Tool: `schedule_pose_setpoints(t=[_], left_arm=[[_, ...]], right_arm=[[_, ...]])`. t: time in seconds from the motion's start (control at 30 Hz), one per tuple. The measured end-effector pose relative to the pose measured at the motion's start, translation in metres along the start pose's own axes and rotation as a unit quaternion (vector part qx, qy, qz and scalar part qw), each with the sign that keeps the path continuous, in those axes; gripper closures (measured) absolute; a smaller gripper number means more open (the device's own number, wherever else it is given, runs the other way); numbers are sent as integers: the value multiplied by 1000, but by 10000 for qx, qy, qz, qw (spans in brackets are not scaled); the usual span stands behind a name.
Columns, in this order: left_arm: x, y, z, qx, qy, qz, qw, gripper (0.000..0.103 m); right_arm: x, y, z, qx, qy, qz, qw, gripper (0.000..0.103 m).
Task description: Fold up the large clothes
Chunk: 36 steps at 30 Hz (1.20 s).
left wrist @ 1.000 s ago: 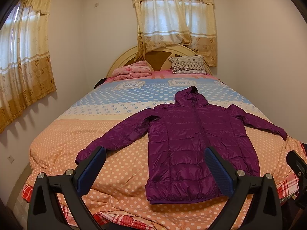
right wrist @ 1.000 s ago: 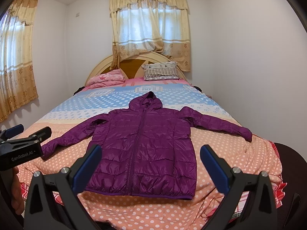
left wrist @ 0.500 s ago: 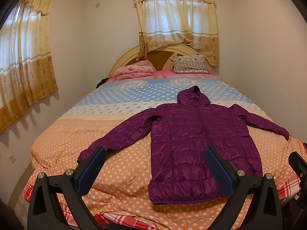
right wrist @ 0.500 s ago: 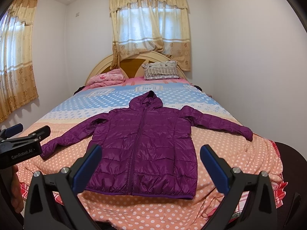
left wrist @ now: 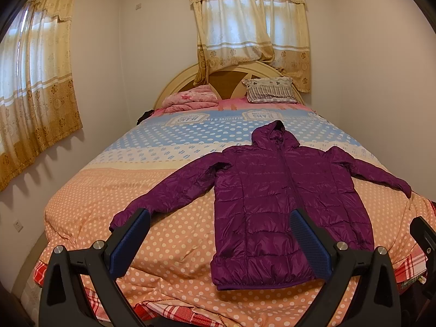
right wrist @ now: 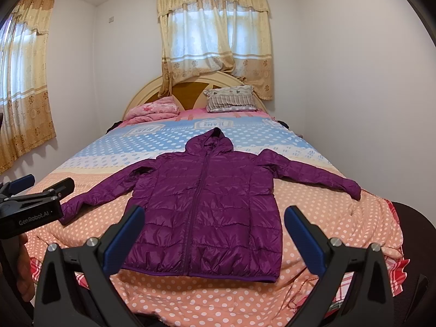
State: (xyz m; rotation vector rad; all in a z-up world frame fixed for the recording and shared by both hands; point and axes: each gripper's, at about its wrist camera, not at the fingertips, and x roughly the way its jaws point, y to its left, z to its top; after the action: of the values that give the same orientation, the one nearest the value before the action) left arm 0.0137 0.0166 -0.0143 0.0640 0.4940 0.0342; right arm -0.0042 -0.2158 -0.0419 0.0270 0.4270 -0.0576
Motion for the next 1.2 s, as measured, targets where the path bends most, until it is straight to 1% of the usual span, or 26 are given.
schedule_pose_setpoints(t=[1.2], left_arm=[[7,0,-6,-12,63,12,10000,1]], right_arm=[[5,3,-5,10,110,71,9999,0]])
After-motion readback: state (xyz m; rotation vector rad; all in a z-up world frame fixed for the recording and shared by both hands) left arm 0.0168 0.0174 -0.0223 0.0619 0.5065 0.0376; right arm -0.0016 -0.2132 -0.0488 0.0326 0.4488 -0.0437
